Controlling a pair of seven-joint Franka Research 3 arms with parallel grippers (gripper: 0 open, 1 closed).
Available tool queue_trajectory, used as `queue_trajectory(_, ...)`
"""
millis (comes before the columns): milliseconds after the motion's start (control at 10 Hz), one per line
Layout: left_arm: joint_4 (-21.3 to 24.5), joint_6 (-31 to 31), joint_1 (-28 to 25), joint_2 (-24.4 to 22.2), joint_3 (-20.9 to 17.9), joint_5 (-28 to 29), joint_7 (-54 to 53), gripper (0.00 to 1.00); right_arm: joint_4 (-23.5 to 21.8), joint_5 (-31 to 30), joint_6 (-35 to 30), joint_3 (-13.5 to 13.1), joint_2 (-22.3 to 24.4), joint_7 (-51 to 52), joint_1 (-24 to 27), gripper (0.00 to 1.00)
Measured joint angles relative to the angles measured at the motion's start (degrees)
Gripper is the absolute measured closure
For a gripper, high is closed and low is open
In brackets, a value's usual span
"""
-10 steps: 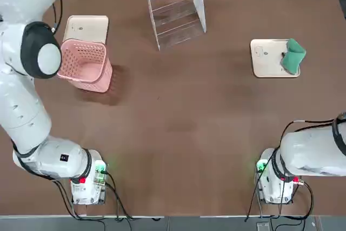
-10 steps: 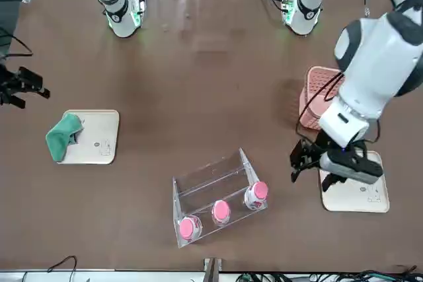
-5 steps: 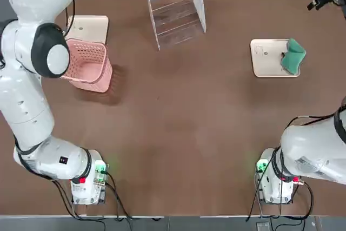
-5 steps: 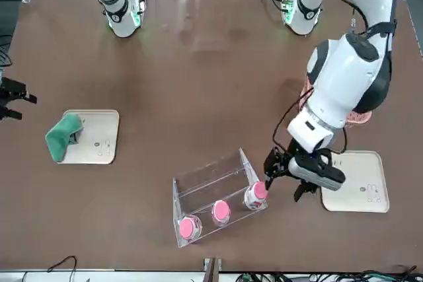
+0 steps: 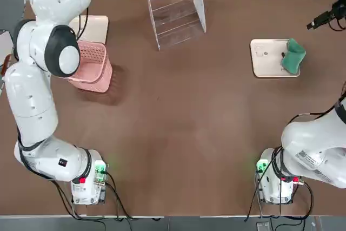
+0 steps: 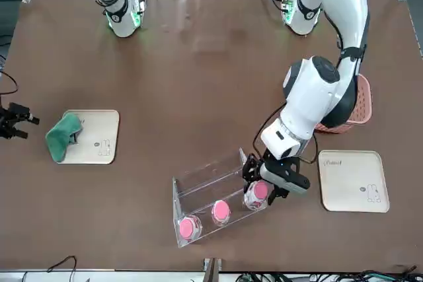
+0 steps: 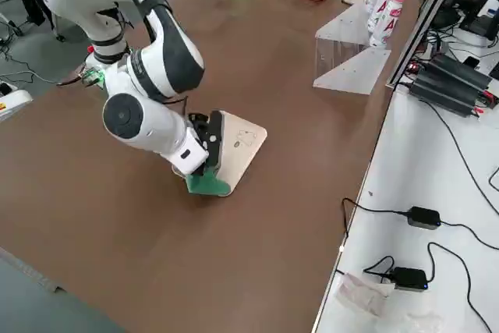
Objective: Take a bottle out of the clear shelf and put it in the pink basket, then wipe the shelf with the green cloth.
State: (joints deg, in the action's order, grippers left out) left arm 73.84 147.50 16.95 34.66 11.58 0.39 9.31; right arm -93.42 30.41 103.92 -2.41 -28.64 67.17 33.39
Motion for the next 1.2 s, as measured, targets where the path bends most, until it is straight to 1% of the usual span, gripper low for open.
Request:
queue_trajectory(100, -0.28, 0.05, -0.06, 0.0, -0.11, 0.0, -0.09, 0.35, 0.79, 1.06, 0.47, -0.01, -2.1, 0.59, 0.73, 0.0)
queue_trajectory(200, -0.63, 0.05, -0.18, -0.01, -0.25, 0.01, -0.14, 0.36, 1.4, 2.02, 1.27, 0.01, -3.99, 0.83, 1.38, 0.0)
queue_trajectory(500, -1.2, 0.07, -0.26, -0.05, -0.82, 0.15, -0.27, 0.31, 2.4, 4.49, 2.94, 0.0, -8.55, 0.85, 2.78, 0.0)
queue_trajectory(600, -1.49, 0.11, -0.17, -0.25, -0.81, 1.37, -0.37, 0.3, 3.14, 4.71, 3.22, 0.0, -10.1, 0.83, 3.43, 0.0)
queue_trajectory(800, -1.64, -0.09, -0.02, -1.66, -0.8, 5.3, 0.6, 0.16, 5.94, 5.07, 3.1, 0.0, -13.09, 0.83, 4.95, 0.0)
queue_trajectory(900, -1.57, -0.2, 0.2, -1.98, -0.78, 6.96, 1.3, 0.11, 6.99, 5.48, 2.56, 0.01, -14.07, 0.79, 5.38, 0.0)
queue_trajectory(1000, -1.4, -0.22, 0.8, -1.99, -0.76, 10.33, 2.29, 0.09, 7.45, 6.84, 1.6, 0.01, -14.77, 0.47, 5.64, 0.0)
queue_trajectory(1100, -1.19, -0.22, 1.61, -1.99, -0.74, 14.94, 4.72, 0.03, 7.59, 8.09, 0.4, 0.01, -15.51, -0.15, 5.83, 0.0)
queue_trajectory(1200, -1.13, -0.22, 2.23, -1.99, -0.68, 20.17, 8.2, 0.0, 7.72, 8.7, -0.63, 0.02, -16.34, -1.04, 6.02, 0.0)
